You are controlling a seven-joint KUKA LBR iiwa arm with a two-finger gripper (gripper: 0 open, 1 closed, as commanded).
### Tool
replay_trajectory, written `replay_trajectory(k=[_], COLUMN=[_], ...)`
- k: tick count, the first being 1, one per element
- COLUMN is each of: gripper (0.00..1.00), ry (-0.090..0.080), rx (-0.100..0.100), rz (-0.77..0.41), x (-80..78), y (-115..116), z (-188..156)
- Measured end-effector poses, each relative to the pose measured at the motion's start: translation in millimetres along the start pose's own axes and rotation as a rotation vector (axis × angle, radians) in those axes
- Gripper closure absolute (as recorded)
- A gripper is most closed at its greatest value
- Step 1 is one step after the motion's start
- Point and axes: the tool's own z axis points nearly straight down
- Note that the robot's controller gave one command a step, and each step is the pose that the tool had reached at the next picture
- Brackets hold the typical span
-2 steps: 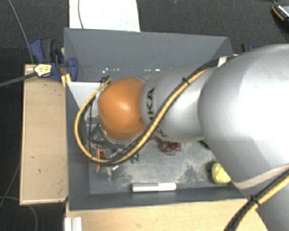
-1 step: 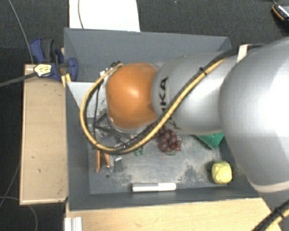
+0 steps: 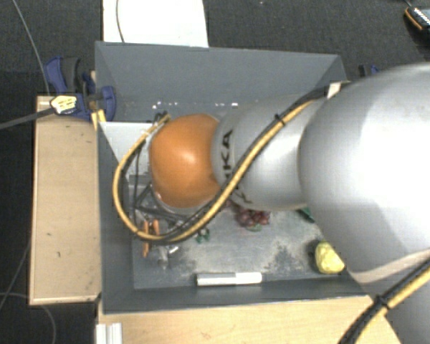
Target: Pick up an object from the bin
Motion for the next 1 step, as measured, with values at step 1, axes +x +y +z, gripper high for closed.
replay_trajectory(k=[1], gripper=[0.00], ry=[-0.019], rx=[0.009], rz=[-0.521], x=[-5.2], y=[-19.3], z=[8.0])
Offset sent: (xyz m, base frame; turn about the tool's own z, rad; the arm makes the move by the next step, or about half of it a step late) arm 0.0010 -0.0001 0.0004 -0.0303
